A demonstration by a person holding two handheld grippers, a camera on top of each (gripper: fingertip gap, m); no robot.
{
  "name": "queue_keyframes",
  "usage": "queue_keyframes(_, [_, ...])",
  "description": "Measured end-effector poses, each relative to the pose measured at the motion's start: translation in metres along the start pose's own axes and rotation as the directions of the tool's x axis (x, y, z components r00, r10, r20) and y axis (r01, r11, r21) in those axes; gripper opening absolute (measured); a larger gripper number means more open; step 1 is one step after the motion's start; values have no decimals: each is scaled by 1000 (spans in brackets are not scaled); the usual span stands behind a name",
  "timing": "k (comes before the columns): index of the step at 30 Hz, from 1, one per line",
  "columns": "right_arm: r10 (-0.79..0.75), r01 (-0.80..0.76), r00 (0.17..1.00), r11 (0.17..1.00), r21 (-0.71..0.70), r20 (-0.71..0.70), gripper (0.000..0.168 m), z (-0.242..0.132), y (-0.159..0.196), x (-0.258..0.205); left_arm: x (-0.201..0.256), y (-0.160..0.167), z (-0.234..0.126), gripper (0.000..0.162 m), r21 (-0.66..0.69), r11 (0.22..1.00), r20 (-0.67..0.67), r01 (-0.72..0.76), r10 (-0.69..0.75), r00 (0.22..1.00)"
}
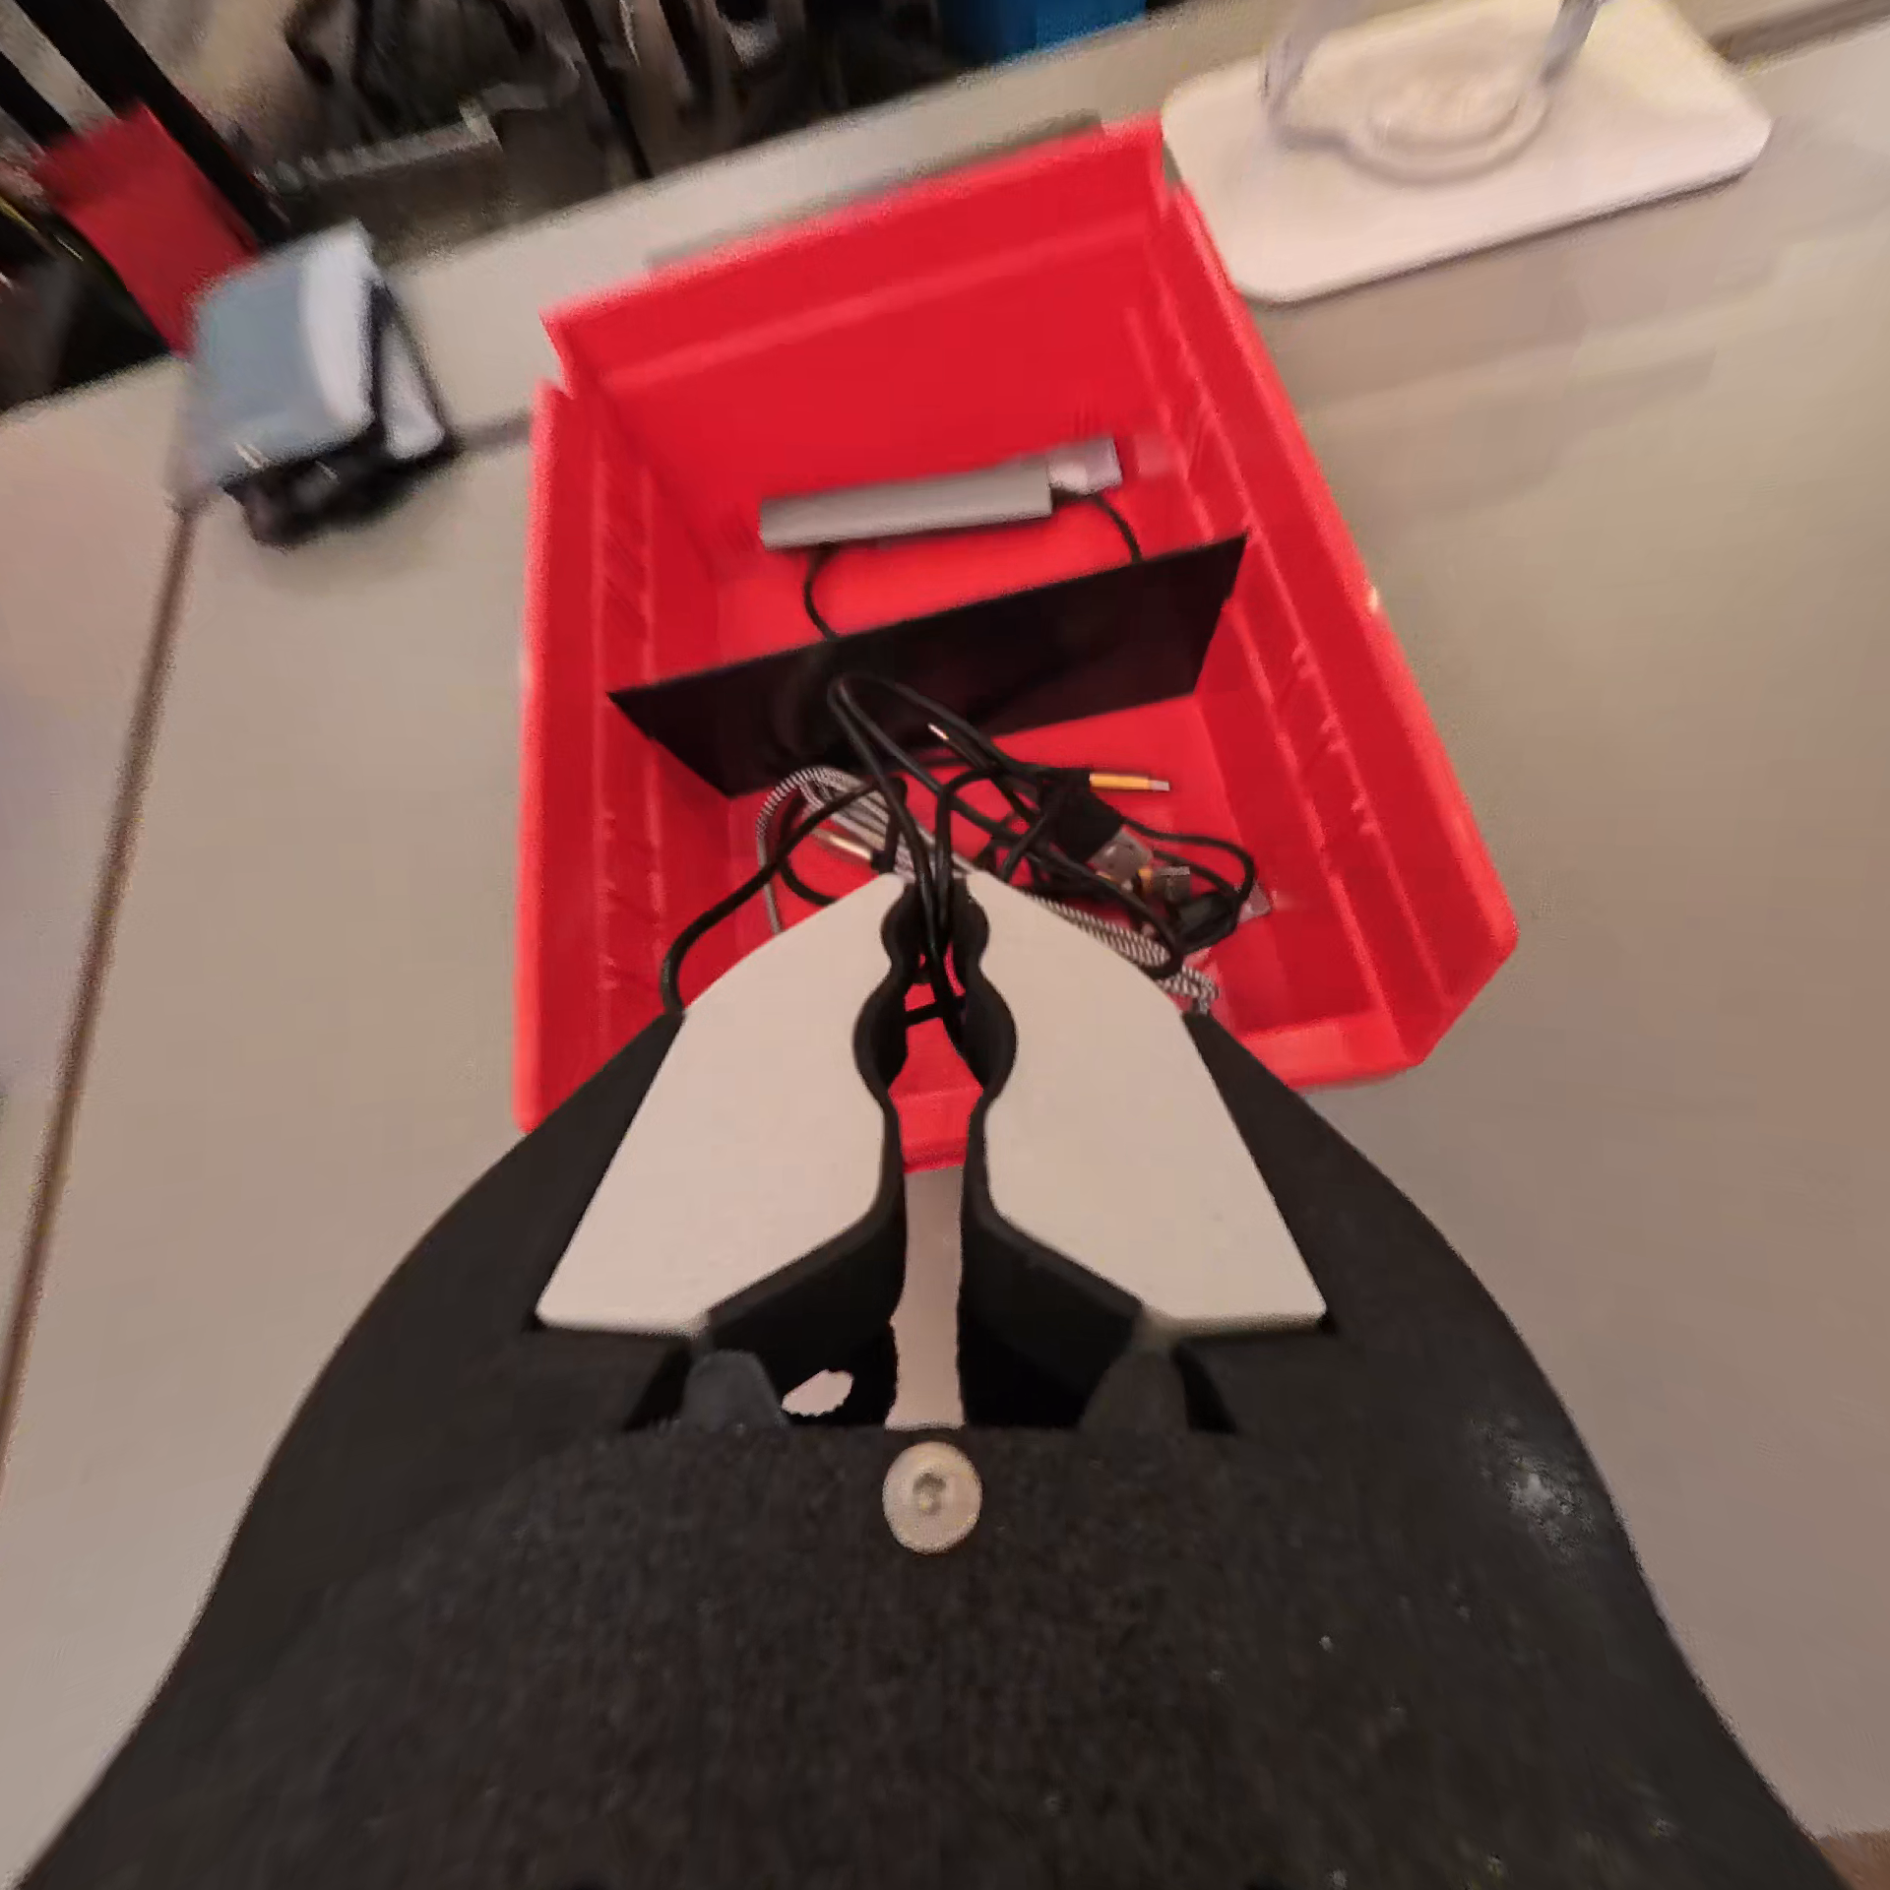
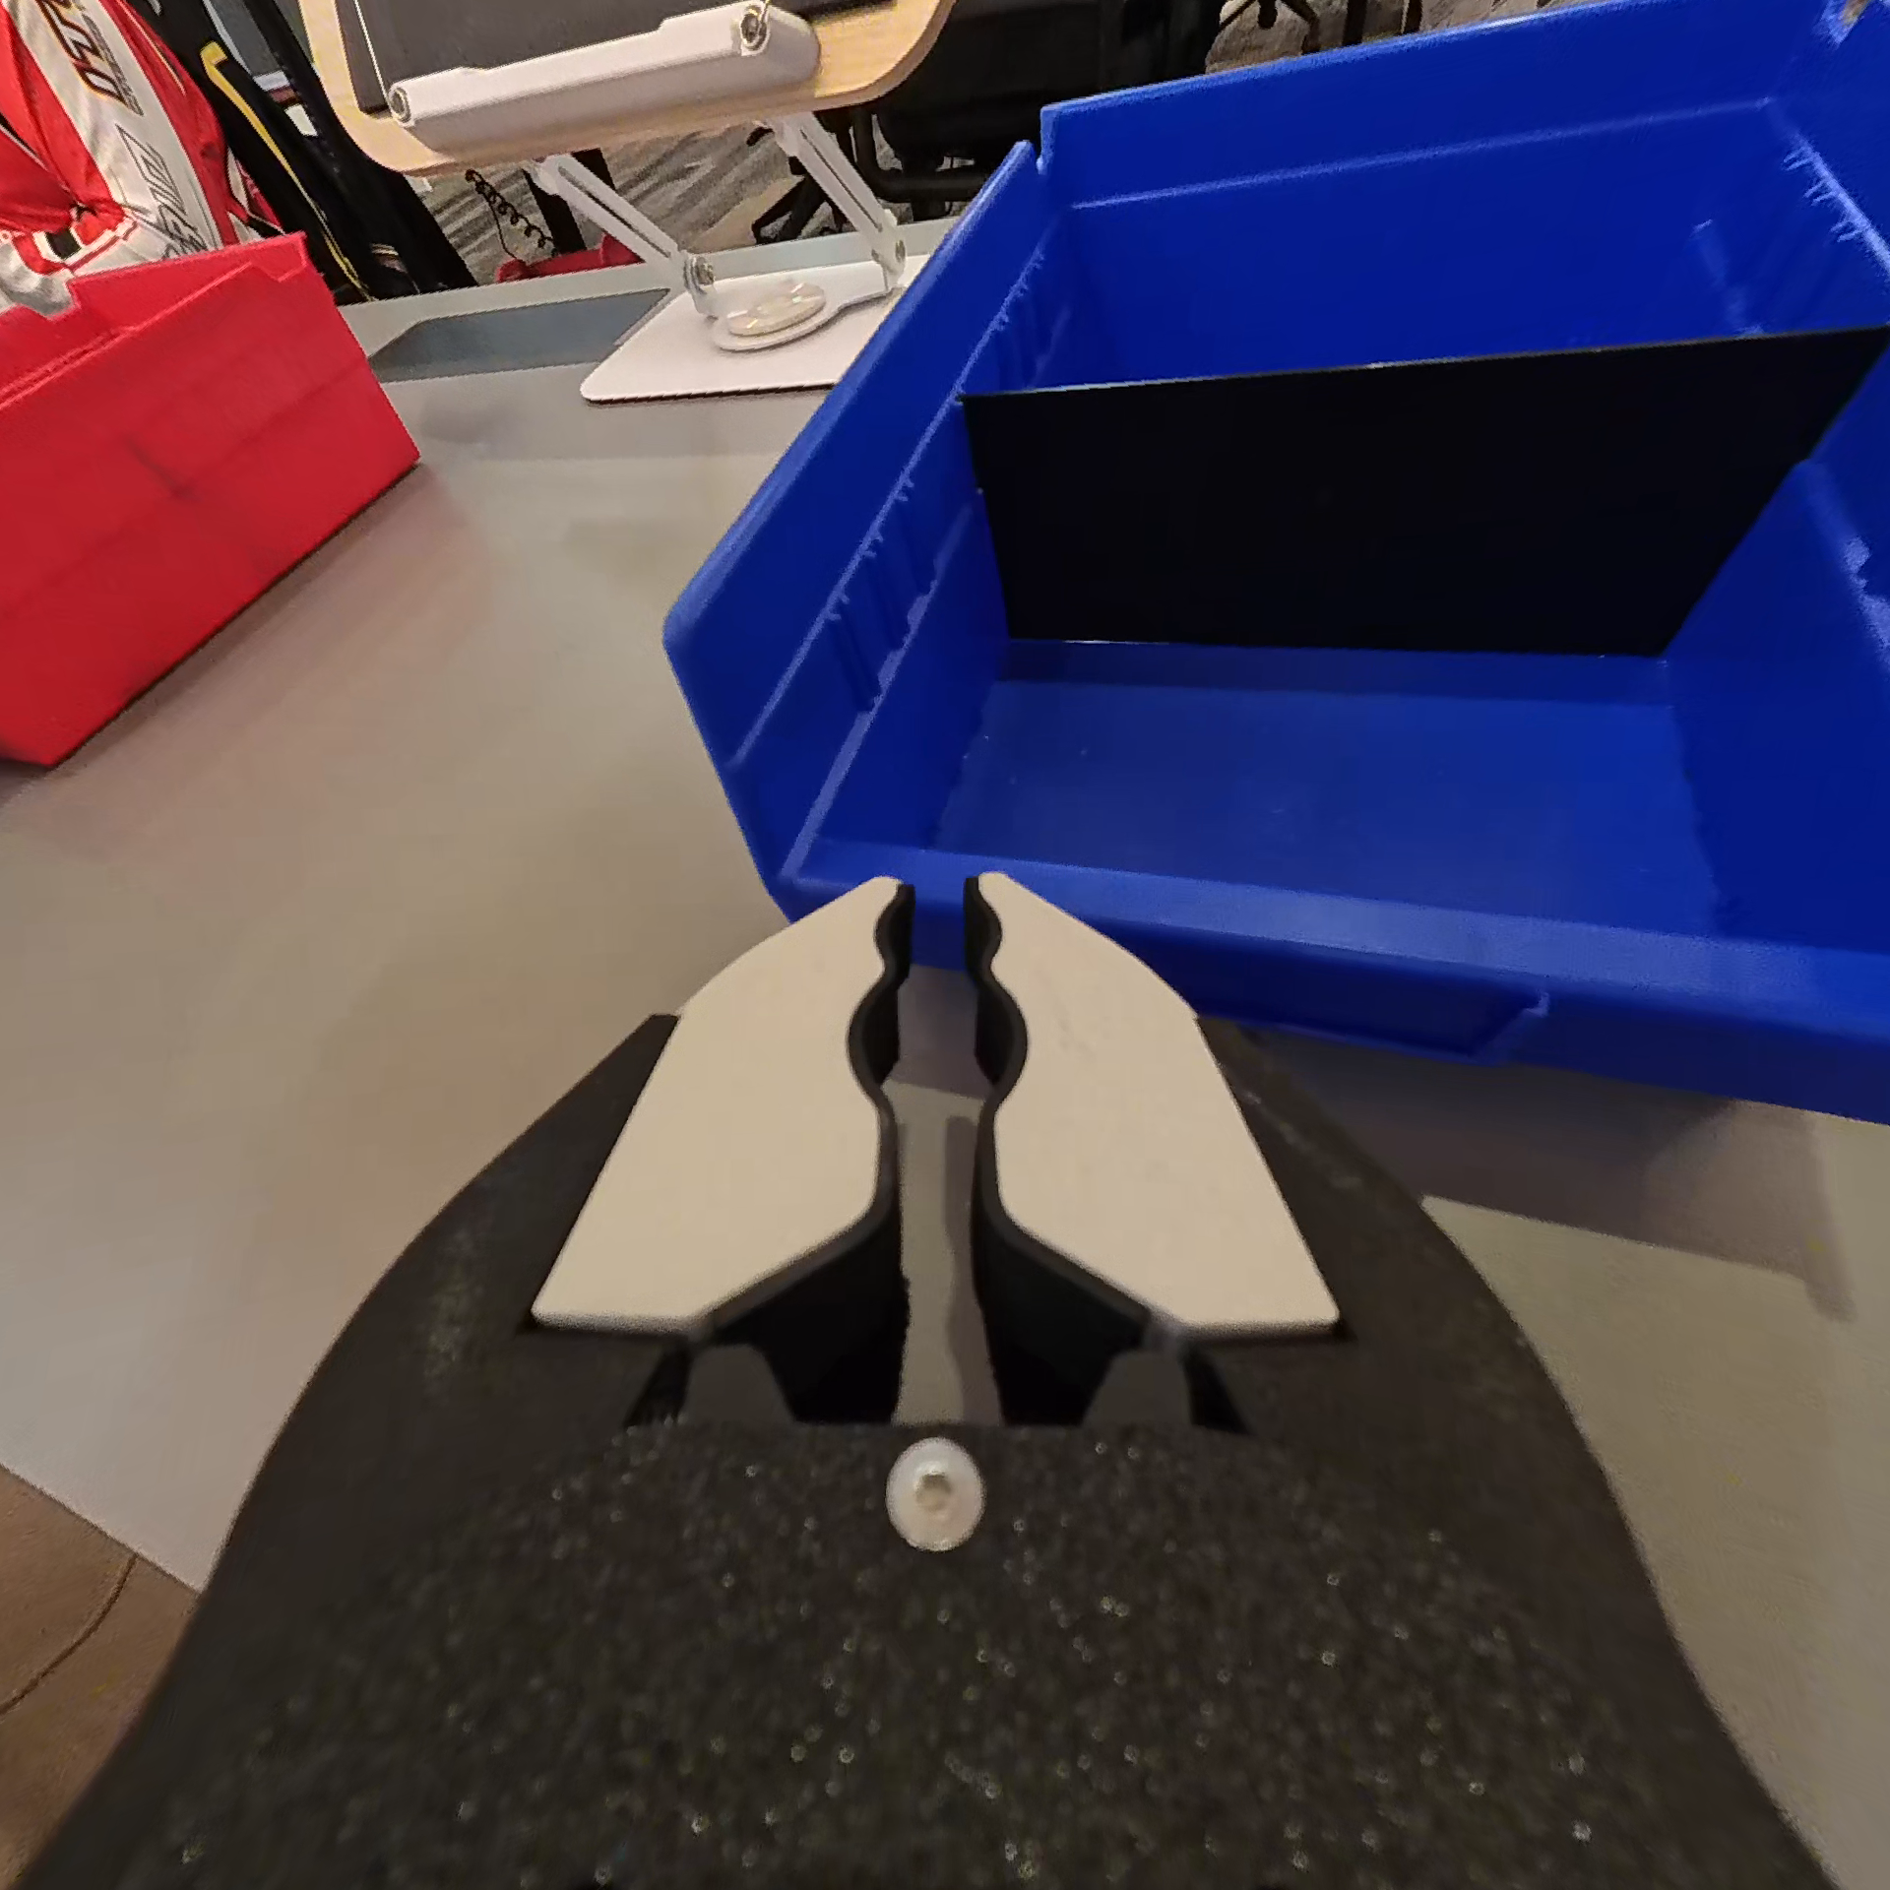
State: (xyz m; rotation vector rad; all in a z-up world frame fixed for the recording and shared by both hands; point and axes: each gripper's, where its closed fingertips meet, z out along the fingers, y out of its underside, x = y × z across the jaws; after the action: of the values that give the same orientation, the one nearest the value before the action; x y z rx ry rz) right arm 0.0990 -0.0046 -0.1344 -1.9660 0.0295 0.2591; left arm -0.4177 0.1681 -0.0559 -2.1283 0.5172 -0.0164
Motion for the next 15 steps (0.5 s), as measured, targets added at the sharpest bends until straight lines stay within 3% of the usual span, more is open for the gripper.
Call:
queue_keyframes(4, [2, -2, 1000, 1000, 1, 6, 9, -1, 0, -2, 2, -46, -40, 5, 202, 979, 27, -24, 19, 999])
queue_keyframes(9, [7, -8, 1000, 1000, 7, 15, 8, -2, -1, -3, 59, -92, -81, 5, 443, 895, -167, 59, 18, 986])
queue_keyframes(12, [10, -10, 1000, 1000, 14, 29, 8, -2, -2, -6, 127, -92, -81, 5, 443, 888, -387, 126, 62, 920])
queue_keyframes(15, [-12, 11, 999, 1000, 28, 43, 8, -4, -5, -12, 200, -69, -60, 5, 363, 925, -528, 111, 106, 843])
